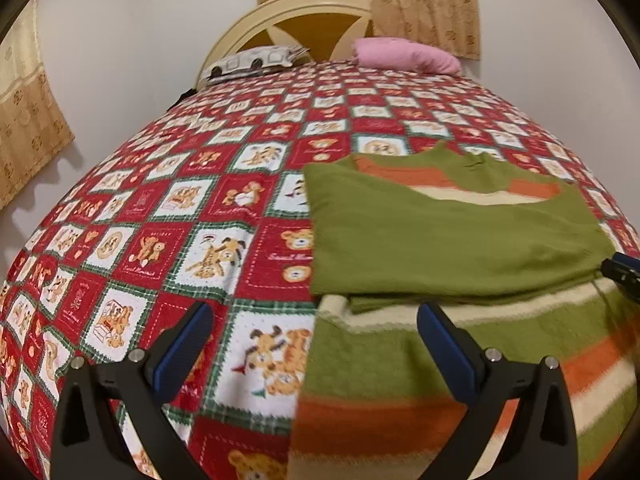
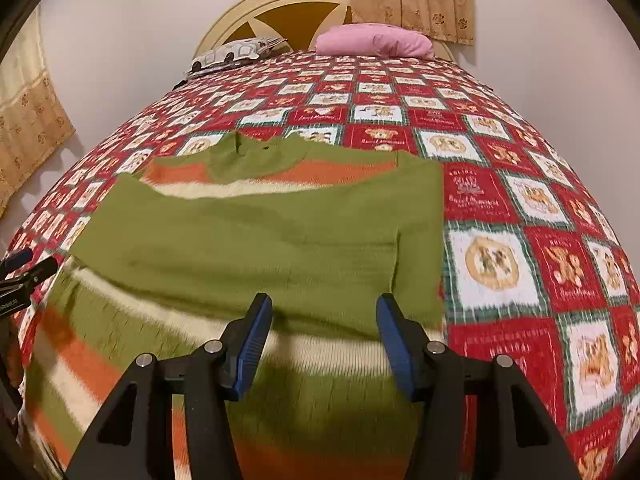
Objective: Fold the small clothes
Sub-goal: 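Release the cuff and withdraw both grippers from the sweater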
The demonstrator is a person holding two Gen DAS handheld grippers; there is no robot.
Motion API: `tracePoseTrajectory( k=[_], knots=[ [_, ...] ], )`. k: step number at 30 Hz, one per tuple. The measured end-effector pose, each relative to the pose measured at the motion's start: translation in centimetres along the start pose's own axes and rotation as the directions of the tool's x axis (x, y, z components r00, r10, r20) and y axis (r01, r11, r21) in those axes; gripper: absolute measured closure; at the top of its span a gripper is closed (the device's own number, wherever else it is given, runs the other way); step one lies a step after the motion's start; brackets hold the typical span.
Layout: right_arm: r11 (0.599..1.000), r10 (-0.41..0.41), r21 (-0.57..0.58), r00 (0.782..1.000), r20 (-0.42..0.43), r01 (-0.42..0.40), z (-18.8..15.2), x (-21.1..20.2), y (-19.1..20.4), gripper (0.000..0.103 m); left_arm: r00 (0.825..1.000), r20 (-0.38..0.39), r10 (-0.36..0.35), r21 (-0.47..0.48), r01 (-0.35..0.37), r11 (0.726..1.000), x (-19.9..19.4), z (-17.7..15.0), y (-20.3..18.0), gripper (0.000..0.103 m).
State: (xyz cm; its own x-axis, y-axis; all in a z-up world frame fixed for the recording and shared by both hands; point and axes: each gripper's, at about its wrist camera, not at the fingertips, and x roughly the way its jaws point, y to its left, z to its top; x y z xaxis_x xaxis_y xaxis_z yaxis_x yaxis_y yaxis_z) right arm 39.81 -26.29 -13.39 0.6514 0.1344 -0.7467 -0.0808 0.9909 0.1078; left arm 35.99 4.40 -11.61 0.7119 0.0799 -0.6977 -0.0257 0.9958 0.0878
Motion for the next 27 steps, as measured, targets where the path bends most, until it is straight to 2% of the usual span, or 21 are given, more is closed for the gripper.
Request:
tracePoseTrajectory(
  k=[12,27],
  knots=[
    [0.998,0.069,-0.008,0.996,-0.047,-0.070,-3.7,-3.0,1.4,0.047,0.999,0.025,-0.026,0.056,0.025,0.998,-3.1,-2.1,-1.7,0.000],
    [0.991,0.100,-0.075,0.991,-0.094,-0.108,-8.5,-6.4,4.3,0.046,0.996,-0.012,-0.089,0.092,0.090,0.992,-6.1,-6.3,-2.2,0.000]
  ],
)
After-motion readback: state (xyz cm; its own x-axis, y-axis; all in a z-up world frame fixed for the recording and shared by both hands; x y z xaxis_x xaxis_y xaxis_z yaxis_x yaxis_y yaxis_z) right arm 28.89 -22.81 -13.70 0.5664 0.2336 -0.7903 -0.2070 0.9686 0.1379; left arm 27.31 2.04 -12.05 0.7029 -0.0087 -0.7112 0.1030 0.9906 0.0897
